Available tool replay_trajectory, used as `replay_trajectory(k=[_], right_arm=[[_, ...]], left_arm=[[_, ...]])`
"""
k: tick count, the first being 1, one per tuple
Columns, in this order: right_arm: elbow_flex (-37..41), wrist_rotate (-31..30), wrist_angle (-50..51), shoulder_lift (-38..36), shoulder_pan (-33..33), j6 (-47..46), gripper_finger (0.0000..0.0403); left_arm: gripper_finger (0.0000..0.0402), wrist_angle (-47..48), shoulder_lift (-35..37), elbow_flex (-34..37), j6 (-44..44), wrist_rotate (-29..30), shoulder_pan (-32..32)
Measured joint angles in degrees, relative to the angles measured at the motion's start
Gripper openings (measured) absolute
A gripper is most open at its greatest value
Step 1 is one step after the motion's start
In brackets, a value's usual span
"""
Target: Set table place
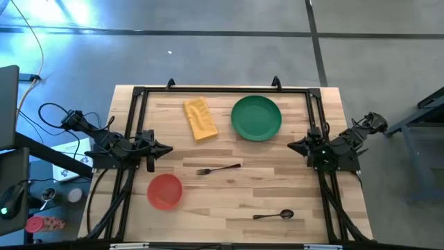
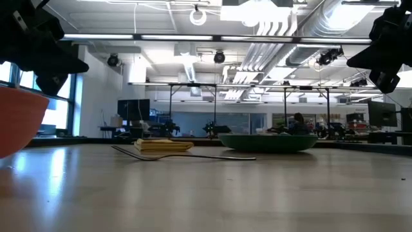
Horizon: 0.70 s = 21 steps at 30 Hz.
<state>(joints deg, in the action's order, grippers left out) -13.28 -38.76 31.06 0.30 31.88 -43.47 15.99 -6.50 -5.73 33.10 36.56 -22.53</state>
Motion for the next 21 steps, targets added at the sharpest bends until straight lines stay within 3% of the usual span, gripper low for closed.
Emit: replay_trajectory(k=[7,10,14,18,21], right_arm=[[0.00,0.00,-0.01,0.00,0.00,-0.01,0.0000],[0.00,0.00,0.00,0.00,0.00,0.00,0.0000],[0.00,0.00,-0.01,-0.01,0.00,-0.02,0.0000],[0.00,0.00,0.00,0.00,0.00,-0.01,0.0000],[0.00,0.00,0.01,-0.01,0.00,0.00,0.0000]], left_arm=[[0.0001,-0.02,0.00,0.02,-0.02,0.20,-0.01],[0.0001,-1.67,-0.02,0.02,3.79,7.43,0.01],[0.0001,-7.19,-0.02,0.00,14.88,9.96,0.02],[0.0001,-11.66,0.00,0.00,16.08,11.67,0.00],[0.0001,-12.96,0.00,-0.03,15.17,17.75,0.04]])
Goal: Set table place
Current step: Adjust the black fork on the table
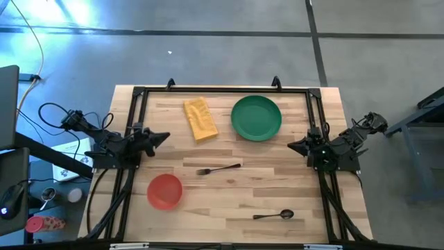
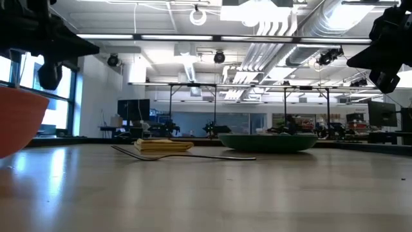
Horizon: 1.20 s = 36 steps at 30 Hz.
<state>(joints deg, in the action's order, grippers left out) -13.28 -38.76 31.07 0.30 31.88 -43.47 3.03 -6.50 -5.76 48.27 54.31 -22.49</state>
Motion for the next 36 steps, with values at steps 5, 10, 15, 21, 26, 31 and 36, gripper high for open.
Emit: replay_trajectory(k=[5,10,15,21,26,31,36], right_arm=[[0.00,-0.04,0.13,0.00,0.00,1.39,0.0000],[0.00,-1.60,0.73,0.02,0.00,5.31,0.0000],[0.00,-13.82,-4.37,0.02,0.00,-5.87,0.0000],[-0.02,-30.99,-5.64,0.07,-0.11,-17.49,0.0000],[-0.02,-30.10,-6.41,0.02,-0.11,-25.95,0.0000],[-0.09,-25.43,-13.88,0.02,-0.11,-24.85,0.0000],[-1.71,-15.98,-37.10,1.09,-0.11,-0.58,0.0000]], left_arm=[[0.0001,0.00,0.00,0.00,1.03,5.58,-0.01],[0.0000,-0.12,0.00,0.00,1.51,2.17,-0.01],[0.0000,-6.24,-2.60,0.00,0.64,-1.09,-0.02],[0.0000,-20.03,-20.68,-3.58,-4.59,3.19,-0.01],[0.0000,-17.23,-44.41,-17.56,-2.32,0.87,1.94],[0.0000,0.24,-67.79,-38.98,1.61,-12.07,9.98],[0.0000,21.40,-88.45,-59.22,0.42,-30.65,19.34]])
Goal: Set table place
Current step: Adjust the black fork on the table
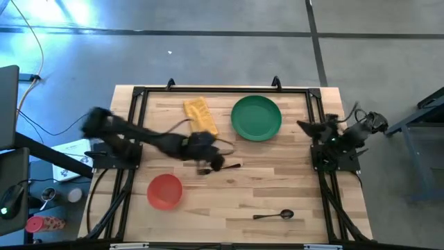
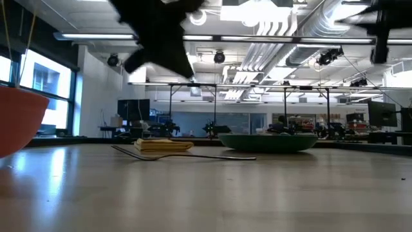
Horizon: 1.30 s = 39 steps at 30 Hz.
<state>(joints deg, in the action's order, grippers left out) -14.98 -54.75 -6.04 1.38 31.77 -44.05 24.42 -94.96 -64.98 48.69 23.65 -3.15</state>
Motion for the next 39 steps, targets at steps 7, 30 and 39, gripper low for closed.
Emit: replay_trajectory(k=[7,30,39], right_arm=[[-13.03,1.42,-3.07,10.11,-0.02,21.14,0.0000],[-67.84,-3.21,39.81,53.84,0.00,32.64,0.0000],[-71.21,-3.21,43.39,54.80,-0.01,32.99,0.0000]], left_arm=[[0.0000,13.28,-19.67,-20.52,-10.93,-12.53,4.82],[0.0000,22.76,-25.84,-20.13,-7.76,-19.44,-0.89],[0.0000,14.66,-25.84,-20.01,-1.21,-24.13,-7.95]])
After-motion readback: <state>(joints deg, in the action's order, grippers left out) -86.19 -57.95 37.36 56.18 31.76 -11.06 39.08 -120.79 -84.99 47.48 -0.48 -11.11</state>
